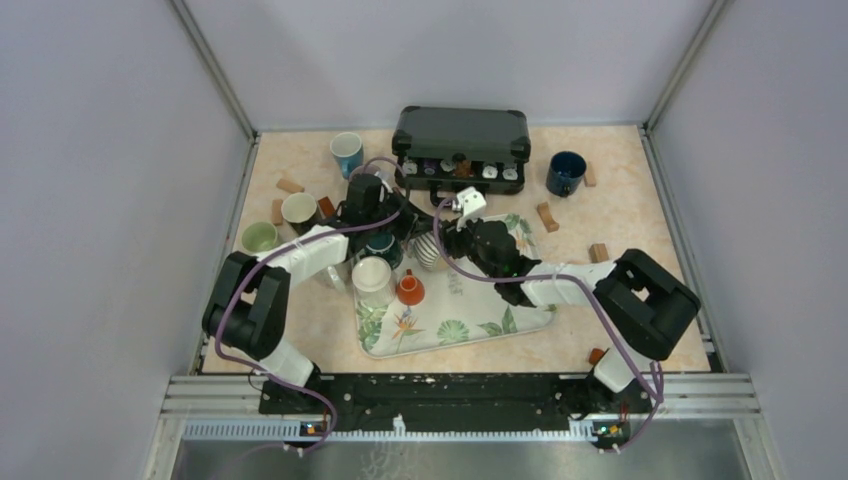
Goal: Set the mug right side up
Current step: Turn over the cup on the tray.
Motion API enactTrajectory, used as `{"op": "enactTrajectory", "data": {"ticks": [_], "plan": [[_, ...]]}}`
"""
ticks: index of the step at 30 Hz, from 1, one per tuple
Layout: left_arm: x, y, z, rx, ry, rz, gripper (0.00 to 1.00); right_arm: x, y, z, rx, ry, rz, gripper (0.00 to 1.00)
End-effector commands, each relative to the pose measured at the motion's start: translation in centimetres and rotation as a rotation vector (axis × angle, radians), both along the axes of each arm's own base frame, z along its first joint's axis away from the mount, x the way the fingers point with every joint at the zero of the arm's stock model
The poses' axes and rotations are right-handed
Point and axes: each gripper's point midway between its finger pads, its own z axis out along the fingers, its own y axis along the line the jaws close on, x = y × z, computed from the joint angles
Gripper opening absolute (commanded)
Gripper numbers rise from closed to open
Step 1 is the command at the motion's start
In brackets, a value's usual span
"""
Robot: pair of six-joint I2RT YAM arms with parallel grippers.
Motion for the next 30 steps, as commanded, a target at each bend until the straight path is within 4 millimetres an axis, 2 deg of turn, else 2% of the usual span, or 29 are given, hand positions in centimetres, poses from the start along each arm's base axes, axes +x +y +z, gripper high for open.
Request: {"op": "enactTrajectory", "data": {"ticks": [1,6,7,8,11,15,17,20,25,30], "plan": [[-2.3,-1.2,1.3,-0.053,-0.004,-0.081,0.0,-0.1,1.9,-0.5,0.051,0.045,0.036,0.48],[-2.2,-1.3,2.3,-0.054,-0.044,-0.108,0.0,-0.1,1.7,-0.8,0.066,0.065,0.028,0.1],[-2.1,-1.3,2.4,-0.046,-0.052,-0.113,0.02,-0.1,1.5,-0.7,0.067,0.065,0.022,0.03],[-2.0,-1.4,2.6,-0.037,-0.064,-0.12,0.09,-0.1,1.3,-0.5,0.07,0.063,0.017,0.0],[-1.6,-1.2,3.3,-0.014,-0.102,-0.13,0.27,0.2,0.2,0.0,0.082,0.053,-0.011,0.0],[-0.8,-0.8,4.3,0.017,-0.154,-0.141,0.55,0.4,-1.4,0.1,0.094,0.046,-0.038,0.0],[-0.2,-0.6,5.3,0.034,-0.201,-0.148,0.64,0.5,-1.9,0.2,0.101,0.042,-0.037,0.0],[-0.1,0.0,5.5,0.071,-0.201,-0.155,0.69,0.5,-2.3,0.3,0.106,0.033,-0.038,0.0],[-0.4,0.8,5.8,0.09,-0.181,-0.145,0.69,0.3,-2.5,1.4,0.103,-0.006,-0.023,0.0],[-0.4,1.8,5.4,0.137,-0.108,-0.094,0.7,-0.4,-2.2,2.8,0.019,-0.113,-0.014,0.0]]}}
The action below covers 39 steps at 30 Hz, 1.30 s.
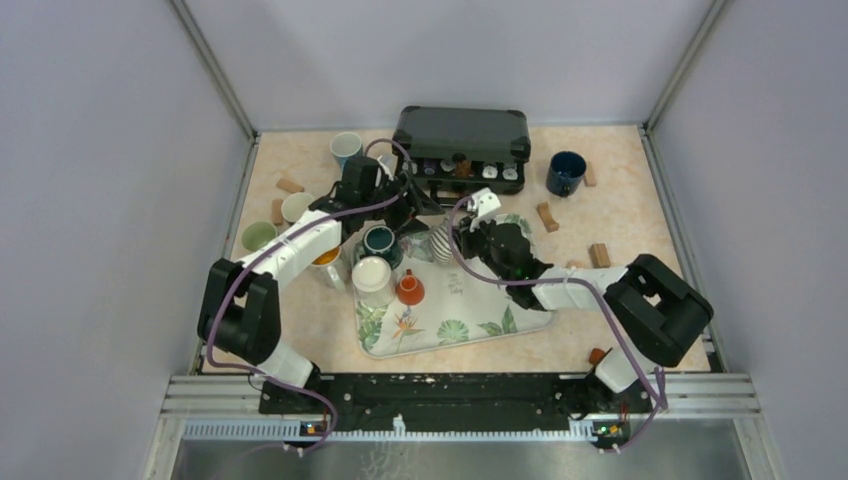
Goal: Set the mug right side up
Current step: Turn over the cup on the tray.
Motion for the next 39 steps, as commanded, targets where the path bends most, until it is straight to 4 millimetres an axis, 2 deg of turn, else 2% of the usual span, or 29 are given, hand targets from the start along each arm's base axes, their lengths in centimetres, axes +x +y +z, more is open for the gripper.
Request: {"op": "enactTrajectory", "data": {"ticks": [1,7,19,25,29,39], "plan": [[0.0,0.9,2.3,0.023,-0.005,0.032,0.71,-0.6,0.1,3.2,-0.062,-0.155,0.004,0.0],[-0.3,0.3,2.4,-0.022,0.086,0.039,0.66,-0.9,0.2,4.1,-0.21,-0.318,-0.036,0.0],[-1.6,0.1,-1.5,0.005,0.244,0.034,0.52,-3.4,0.9,5.5,-0.369,-0.655,-0.052,0.0],[-2.6,0.6,-2.9,0.042,0.267,0.027,0.52,-3.7,0.9,5.4,-0.372,-0.683,-0.042,0.0],[-2.7,0.1,-3.6,0.035,0.285,0.001,0.54,-3.8,1.1,5.1,-0.375,-0.692,-0.039,0.0],[-2.1,-1.4,-3.5,-0.013,0.292,-0.036,0.55,-4.2,1.6,4.5,-0.38,-0.685,-0.001,0.0]]}}
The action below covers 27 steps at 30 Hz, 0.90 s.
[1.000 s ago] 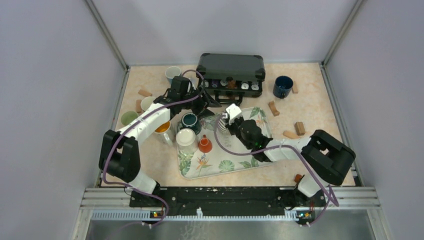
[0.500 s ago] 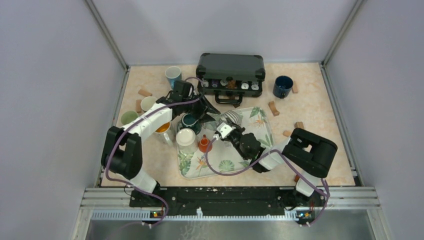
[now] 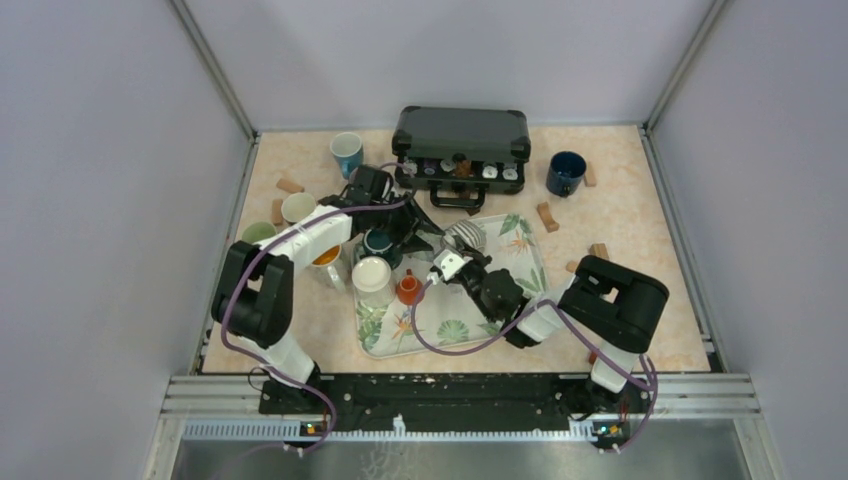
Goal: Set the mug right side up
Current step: Turn over the cup on the tray.
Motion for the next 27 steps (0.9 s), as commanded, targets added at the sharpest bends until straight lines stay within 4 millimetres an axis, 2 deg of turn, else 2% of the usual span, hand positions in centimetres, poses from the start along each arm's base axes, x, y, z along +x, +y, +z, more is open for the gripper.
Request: {"op": "enactTrajectory", "data": {"ticks": [1,7,18,27], "plan": [[0.5,-1.2,1.2,-0.051,-0.038,-0.031,0.54,-0.6,1.3,4.4,0.135,-0.098,0.054,0.0],[0.3,-1.5,1.3,-0.064,-0.026,-0.035,0.52,-0.6,1.5,4.3,0.131,-0.095,0.06,0.0],[0.1,-1.1,2.4,-0.076,-0.035,0.012,0.58,-1.1,1.2,4.2,0.18,-0.074,0.071,0.0],[-0.2,-1.1,1.3,-0.08,0.014,0.026,0.6,-1.5,1.3,3.8,0.181,-0.09,0.096,0.0]]}}
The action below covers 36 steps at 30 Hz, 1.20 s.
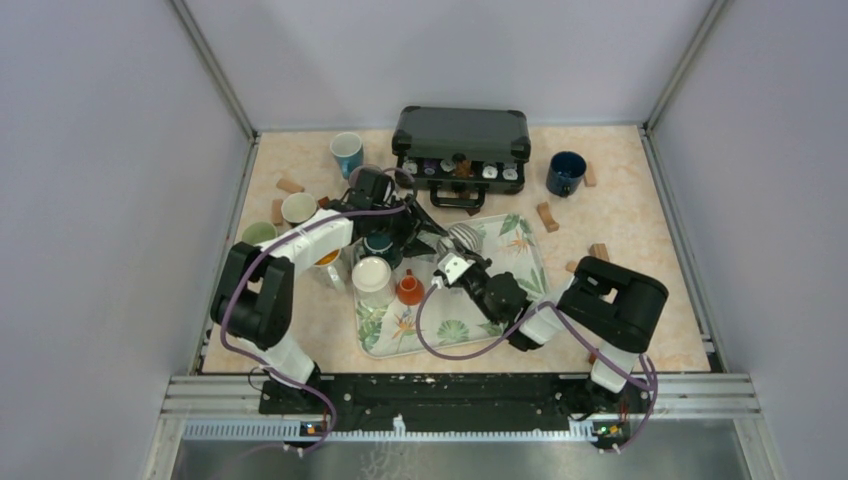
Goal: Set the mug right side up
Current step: Turn over the cup on the tray, then place the cup at the corner of the board.
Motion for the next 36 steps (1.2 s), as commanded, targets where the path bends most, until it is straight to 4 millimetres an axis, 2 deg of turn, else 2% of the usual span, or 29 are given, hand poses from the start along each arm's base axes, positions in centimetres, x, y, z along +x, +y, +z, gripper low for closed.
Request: {"op": "enactTrajectory", "data": {"ticks": [1,18,23,27,28,31,33,36], "plan": [[0.4,-0.4,1.0,-0.033,-0.028,0.003,0.59,-0.7,0.9,3.9,0.137,-0.102,0.048,0.0],[0.9,-1.7,1.0,-0.085,0.002,-0.043,0.42,-0.7,1.6,3.0,0.109,-0.093,0.065,0.0],[1.0,-1.7,0.8,-0.081,0.004,-0.055,0.28,-0.5,1.4,2.9,0.105,-0.092,0.054,0.0],[0.9,-1.7,0.7,-0.077,-0.003,-0.059,0.03,-0.5,1.4,2.8,0.107,-0.087,0.048,0.0],[0.9,-1.7,0.8,-0.079,-0.008,-0.064,0.0,-0.5,1.3,2.8,0.11,-0.084,0.048,0.0],[1.0,-1.8,0.8,-0.084,-0.011,-0.066,0.0,-0.5,1.2,2.9,0.118,-0.072,0.041,0.0],[1.1,-1.8,0.9,-0.084,-0.022,-0.065,0.0,-0.6,0.8,2.8,0.126,-0.063,0.033,0.1],[1.5,-1.8,1.5,-0.083,-0.059,-0.064,0.0,-0.9,0.2,3.0,0.147,-0.036,0.026,0.37]]}}
